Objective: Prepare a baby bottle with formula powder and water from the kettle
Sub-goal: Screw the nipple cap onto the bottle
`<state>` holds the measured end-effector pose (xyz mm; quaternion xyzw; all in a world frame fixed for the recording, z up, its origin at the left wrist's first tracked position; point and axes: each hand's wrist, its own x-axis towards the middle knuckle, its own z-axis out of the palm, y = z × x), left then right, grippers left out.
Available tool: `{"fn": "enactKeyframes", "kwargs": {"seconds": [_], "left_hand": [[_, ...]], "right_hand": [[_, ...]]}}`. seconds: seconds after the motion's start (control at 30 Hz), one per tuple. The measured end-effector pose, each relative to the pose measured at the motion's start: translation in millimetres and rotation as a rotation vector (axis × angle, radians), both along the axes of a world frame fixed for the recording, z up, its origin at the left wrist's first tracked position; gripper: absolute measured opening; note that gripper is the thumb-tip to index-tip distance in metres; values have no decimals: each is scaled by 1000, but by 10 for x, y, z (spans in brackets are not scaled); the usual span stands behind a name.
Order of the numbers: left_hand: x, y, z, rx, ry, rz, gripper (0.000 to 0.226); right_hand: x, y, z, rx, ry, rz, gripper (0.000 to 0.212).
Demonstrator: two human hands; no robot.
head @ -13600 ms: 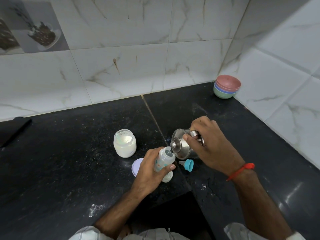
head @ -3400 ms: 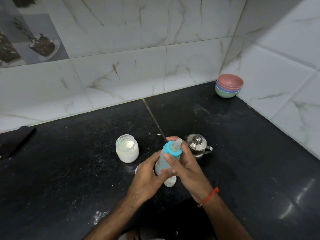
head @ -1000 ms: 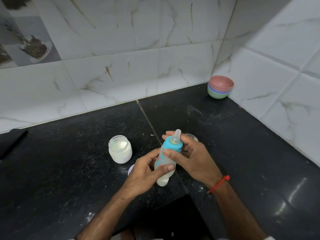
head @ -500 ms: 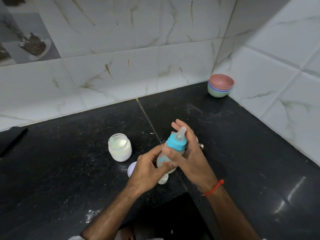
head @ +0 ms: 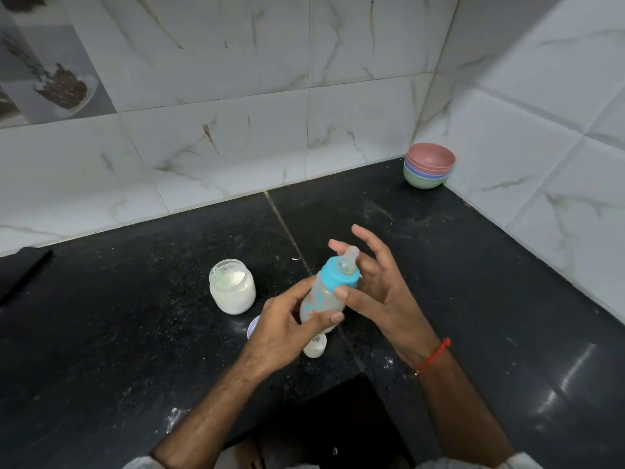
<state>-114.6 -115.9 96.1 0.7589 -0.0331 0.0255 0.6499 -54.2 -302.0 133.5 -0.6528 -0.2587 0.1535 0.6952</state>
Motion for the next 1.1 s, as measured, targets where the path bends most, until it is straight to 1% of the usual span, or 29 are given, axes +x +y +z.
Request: {"fn": "enactKeyframes", "kwargs": {"seconds": [0.07, 0.1, 0.17, 0.23, 0.27, 0.3, 0.33, 0.37, 0.4, 0.5, 0.53, 0.57, 0.6, 0.63, 0.67, 0.7, 0.73, 0.77, 0.8, 0.83, 0.87, 0.9, 0.97, 1.0, 1.03, 1.07, 1.1], "left_hand": [[2, -62, 37, 48, -26, -75, 60], [10, -90, 52, 90, -58, -81, 57], [43, -132, 85, 190, -140, -7, 54], [79, -168, 108, 286, -196, 90, 55], [88, -183, 116, 304, -210, 103, 54], [89, -194, 114, 297, -214, 98, 52], [81, -195, 108, 269, -204, 84, 48], [73, -178, 103, 222, -175, 56, 45], [67, -143, 106, 163, -123, 10, 44], [32, -47, 126, 11, 26, -214, 39], [17, -54, 131, 4, 44, -261, 38], [11, -81, 143, 10, 46, -263, 38], [13, -115, 154, 29, 27, -224, 39], [23, -151, 161, 71, -12, -154, 42], [33, -186, 168, 135, -64, -82, 45], [41, -214, 176, 199, -114, -26, 48], [51, -229, 185, 244, -154, 5, 51], [52, -236, 189, 265, -174, 7, 55], [48, -234, 189, 273, -179, 1, 55], [39, -220, 187, 270, -175, -7, 54], [29, -195, 187, 247, -153, -27, 50], [13, -162, 197, 193, -98, -70, 46], [-16, -119, 220, 46, 40, -209, 39], [-36, -128, 232, 0, 82, -276, 35], [-50, -157, 238, -11, 100, -301, 32], [-54, -194, 237, -11, 102, -291, 34], [-47, -226, 238, 6, 81, -253, 39]], "right_hand": [[39, -3, 11, -28, -69, 65, 85], [49, 15, 15, -35, -105, 38, 81], [3, 116, 26, -19, -122, -132, 69], [-90, 301, -17, -1, -75, -411, 57], [-145, 386, -49, 4, -59, -529, 52], [-197, 437, -67, 12, -65, -596, 46], [-213, 442, -70, 11, -85, -603, 42], [-188, 401, -64, 8, -102, -548, 40], [-131, 320, -50, 6, -102, -425, 41], [22, 4, 66, 19, -101, 79, 52], [57, -53, 112, 10, -118, 183, 49], [85, -64, 131, 4, -139, 201, 40], [85, -35, 137, 16, -151, 129, 27], [62, 33, 132, 55, -147, 1, 17], [17, 127, 120, 94, -122, -171, 11], [-42, 230, 95, 107, -83, -364, 9], [-104, 327, 60, 100, -49, -538, 12], [-161, 391, 17, 83, -42, -654, 14], [-193, 408, -10, 69, -58, -705, 16], [-184, 383, -21, 67, -67, -674, 16], [-142, 316, -17, 68, -68, -570, 16], [-85, 226, -5, 59, -69, -400, 18], [4, 25, 61, 44, -91, -22, 35], [28, -47, 111, 48, -99, 133, 41], [48, -92, 153, 58, -99, 221, 41], [52, -105, 178, 62, -98, 217, 36], [40, -83, 189, 74, -103, 142, 28]]}}
